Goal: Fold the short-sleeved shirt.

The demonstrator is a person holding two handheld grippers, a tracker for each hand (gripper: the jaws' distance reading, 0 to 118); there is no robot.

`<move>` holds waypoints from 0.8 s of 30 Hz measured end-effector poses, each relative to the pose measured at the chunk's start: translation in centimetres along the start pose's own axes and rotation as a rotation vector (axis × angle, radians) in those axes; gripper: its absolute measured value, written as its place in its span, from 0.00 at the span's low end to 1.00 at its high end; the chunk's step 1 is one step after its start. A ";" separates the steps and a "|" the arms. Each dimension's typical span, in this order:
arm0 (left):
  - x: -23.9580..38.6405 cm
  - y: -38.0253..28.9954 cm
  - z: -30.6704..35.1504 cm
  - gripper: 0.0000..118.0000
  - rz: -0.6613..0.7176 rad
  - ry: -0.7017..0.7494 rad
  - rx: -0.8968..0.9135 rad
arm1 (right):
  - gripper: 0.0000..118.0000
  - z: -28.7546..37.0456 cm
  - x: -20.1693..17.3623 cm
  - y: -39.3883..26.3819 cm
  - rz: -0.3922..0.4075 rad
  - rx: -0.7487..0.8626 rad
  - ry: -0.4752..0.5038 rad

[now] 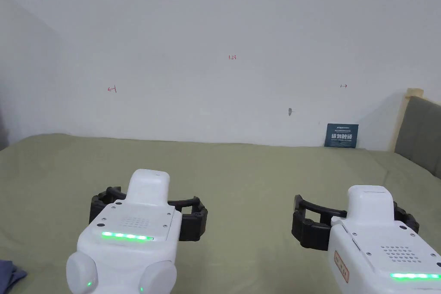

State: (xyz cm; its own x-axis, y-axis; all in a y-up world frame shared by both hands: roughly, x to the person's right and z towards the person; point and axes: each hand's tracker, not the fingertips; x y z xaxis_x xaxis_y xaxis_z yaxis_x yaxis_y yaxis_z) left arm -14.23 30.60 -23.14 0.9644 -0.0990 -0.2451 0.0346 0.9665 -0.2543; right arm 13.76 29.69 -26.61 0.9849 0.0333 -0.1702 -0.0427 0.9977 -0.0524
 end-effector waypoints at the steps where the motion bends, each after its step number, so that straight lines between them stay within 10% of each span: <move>1: -0.3 0.0 0.1 1.00 0.025 -0.028 0.006 | 1.00 0.0 0.0 0.0 0.001 -0.004 0.001; 24: -3.0 2.2 0.6 1.00 0.224 -0.182 -0.056 | 1.00 0.3 0.0 -0.2 0.011 -0.008 0.002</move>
State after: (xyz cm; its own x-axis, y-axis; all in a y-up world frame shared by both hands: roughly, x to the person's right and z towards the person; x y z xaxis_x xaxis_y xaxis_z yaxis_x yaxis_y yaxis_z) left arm -16.92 33.19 -22.36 0.9778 0.1646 -0.1300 -0.1943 0.9443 -0.2656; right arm 13.79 29.55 -26.28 0.9839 0.0441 -0.1731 -0.0549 0.9968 -0.0579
